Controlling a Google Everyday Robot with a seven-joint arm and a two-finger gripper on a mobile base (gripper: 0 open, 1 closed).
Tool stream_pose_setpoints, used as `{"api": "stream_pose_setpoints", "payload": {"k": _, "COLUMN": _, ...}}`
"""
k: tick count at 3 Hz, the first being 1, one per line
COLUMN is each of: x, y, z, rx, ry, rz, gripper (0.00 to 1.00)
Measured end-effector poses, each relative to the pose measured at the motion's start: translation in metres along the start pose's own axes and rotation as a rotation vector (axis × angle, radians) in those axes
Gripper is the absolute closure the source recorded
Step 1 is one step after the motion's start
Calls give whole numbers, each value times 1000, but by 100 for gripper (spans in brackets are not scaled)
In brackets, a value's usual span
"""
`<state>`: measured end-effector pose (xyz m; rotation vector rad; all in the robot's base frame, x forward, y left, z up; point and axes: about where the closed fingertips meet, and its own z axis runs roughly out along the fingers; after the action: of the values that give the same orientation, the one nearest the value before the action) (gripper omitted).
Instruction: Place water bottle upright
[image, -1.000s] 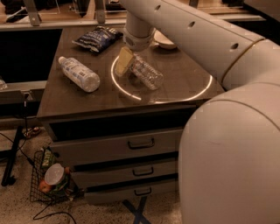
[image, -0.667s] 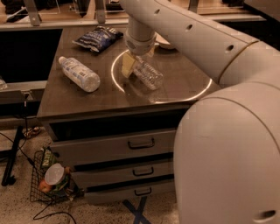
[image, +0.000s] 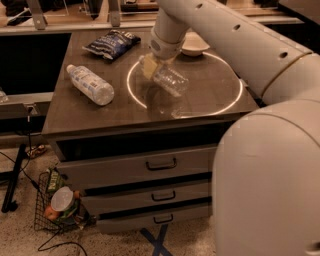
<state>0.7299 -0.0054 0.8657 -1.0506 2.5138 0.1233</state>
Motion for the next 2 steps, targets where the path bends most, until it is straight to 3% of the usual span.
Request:
{"api": "stream_pose_setpoints", "payload": {"k": 1, "x": -19, "y": 8, "z": -30, "rx": -96, "ry": -131, "rz": -44, "gripper": 100}}
{"api": "stream_pose_setpoints", "payload": {"k": 2, "x": -42, "y": 7, "z": -77, "rx": -184, "ry": -347, "rz": -113, "gripper": 100}}
